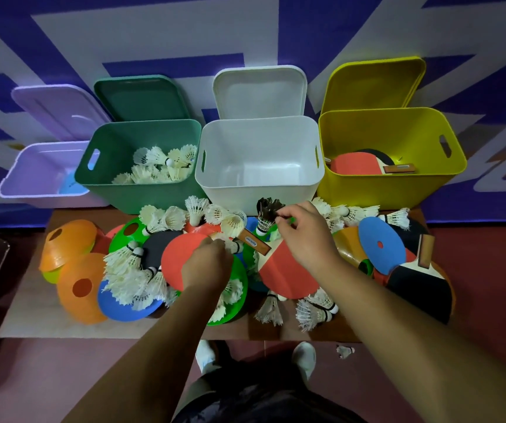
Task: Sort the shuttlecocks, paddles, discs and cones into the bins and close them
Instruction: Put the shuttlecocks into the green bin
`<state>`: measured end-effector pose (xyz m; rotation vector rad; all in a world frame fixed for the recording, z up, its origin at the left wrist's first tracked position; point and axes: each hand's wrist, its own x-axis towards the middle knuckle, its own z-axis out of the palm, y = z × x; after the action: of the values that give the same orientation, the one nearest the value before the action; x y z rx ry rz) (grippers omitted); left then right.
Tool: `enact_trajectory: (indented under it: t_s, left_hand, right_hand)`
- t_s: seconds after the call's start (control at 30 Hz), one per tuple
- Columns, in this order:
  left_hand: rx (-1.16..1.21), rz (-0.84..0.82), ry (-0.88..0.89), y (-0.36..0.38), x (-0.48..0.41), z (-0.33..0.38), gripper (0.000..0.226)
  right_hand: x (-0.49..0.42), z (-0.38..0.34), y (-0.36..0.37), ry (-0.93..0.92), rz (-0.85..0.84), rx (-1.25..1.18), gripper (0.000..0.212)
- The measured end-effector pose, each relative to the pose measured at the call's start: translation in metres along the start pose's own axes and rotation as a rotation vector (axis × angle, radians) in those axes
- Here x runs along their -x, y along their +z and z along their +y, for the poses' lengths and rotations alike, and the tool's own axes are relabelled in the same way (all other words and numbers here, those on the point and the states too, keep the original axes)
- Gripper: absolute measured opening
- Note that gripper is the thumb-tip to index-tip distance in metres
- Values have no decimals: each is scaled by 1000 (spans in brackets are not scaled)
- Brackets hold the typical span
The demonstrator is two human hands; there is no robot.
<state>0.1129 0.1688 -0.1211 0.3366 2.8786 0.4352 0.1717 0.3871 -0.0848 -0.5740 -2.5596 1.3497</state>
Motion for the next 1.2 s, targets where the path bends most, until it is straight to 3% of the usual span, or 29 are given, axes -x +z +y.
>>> enact_trajectory:
  t_s: [0.27,0.47,0.87,0.97,1.03,1.2]
  left_hand:
    - [242,262,-41,-55,4,-29,25]
    - [255,402,-38,-104,-13,-86,21]
    - [355,459,-43,-172,-60,-187,23]
    - [381,451,-36,-184,-79,-202,23]
    - [382,456,-33,-190,-95,-209,18]
    - [409,439,-3,-206,-141,-218,20]
  right_hand:
    - [-23,-43,27,-53,-49,-65,13]
    - [-49,-102,65,-59,-78,-121,14]
    - [-121,-195,134,-78,119,-57,25]
    - [-138,-204,153,-8,-48,95,38]
    - [-140,-206,164,57,-183,201,33]
    - [-128,-205,178,60,-234,217,28]
